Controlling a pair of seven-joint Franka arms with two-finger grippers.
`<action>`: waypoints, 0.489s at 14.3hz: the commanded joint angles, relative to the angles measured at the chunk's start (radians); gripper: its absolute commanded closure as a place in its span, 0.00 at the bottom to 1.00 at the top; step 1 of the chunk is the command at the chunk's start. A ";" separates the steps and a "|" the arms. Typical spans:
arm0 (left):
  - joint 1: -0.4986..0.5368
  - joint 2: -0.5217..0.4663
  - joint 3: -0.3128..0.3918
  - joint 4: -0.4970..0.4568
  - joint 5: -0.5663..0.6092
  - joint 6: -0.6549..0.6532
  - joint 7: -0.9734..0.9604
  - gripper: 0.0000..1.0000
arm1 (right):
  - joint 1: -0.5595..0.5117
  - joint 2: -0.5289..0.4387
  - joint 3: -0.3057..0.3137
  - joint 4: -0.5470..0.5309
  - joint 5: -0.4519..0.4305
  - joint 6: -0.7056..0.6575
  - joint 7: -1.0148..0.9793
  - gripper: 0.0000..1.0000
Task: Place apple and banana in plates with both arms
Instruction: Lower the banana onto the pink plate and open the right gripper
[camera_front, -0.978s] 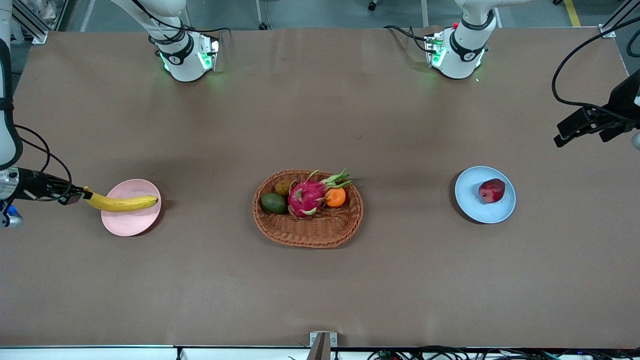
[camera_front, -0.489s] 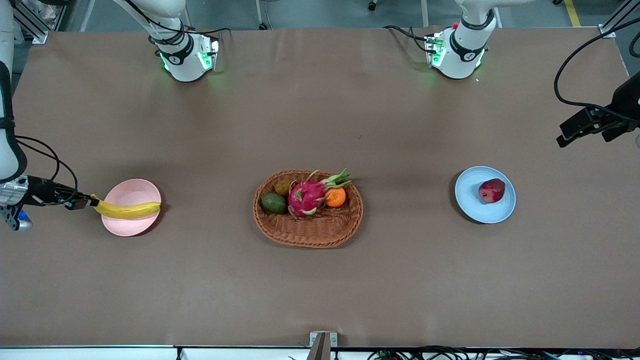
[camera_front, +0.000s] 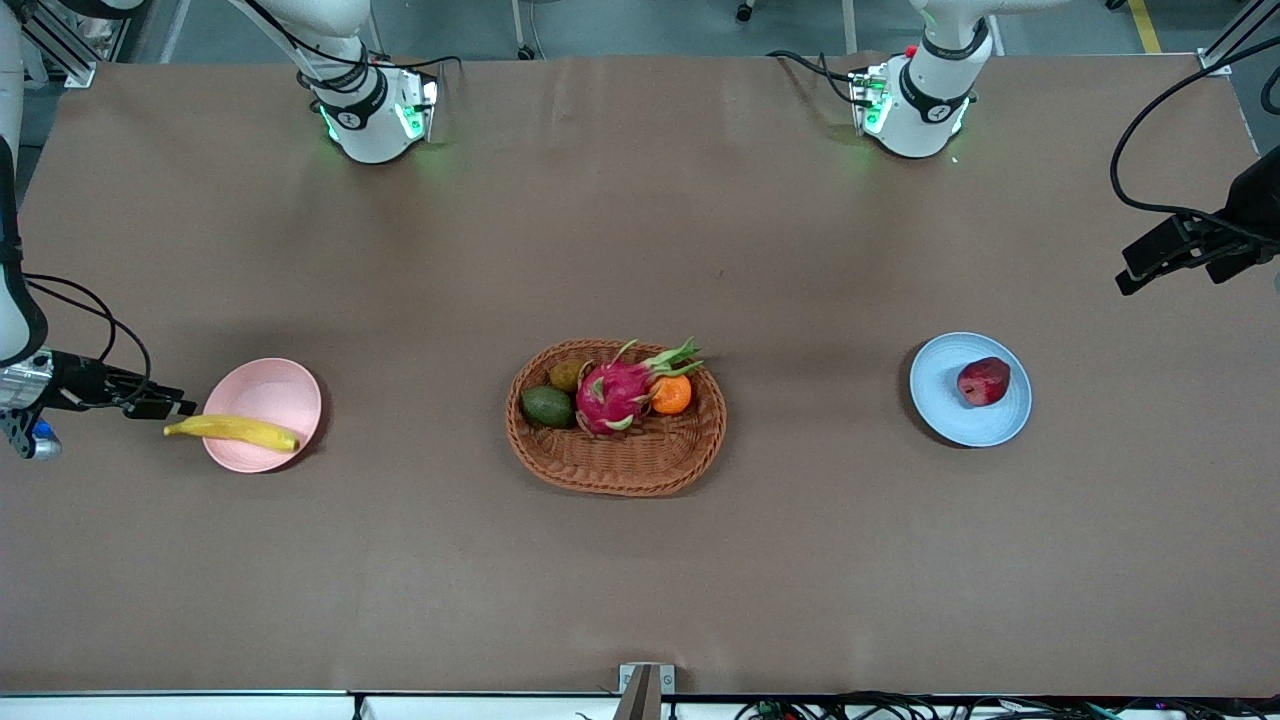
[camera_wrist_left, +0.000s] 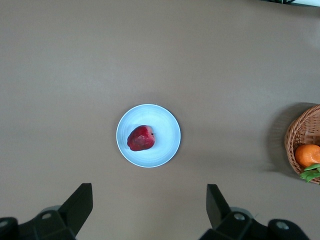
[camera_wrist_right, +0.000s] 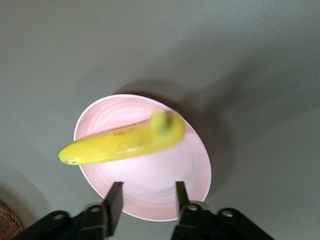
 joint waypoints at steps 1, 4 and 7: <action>0.001 -0.010 0.007 0.006 -0.011 -0.017 0.012 0.00 | -0.003 -0.013 0.009 -0.004 0.024 0.000 -0.009 0.00; 0.001 -0.011 0.007 0.006 -0.008 -0.019 0.012 0.00 | 0.032 -0.031 0.009 0.013 0.014 -0.012 0.018 0.00; 0.001 -0.013 0.001 0.007 -0.003 -0.056 0.018 0.00 | 0.117 -0.096 0.003 0.026 -0.060 -0.028 0.088 0.00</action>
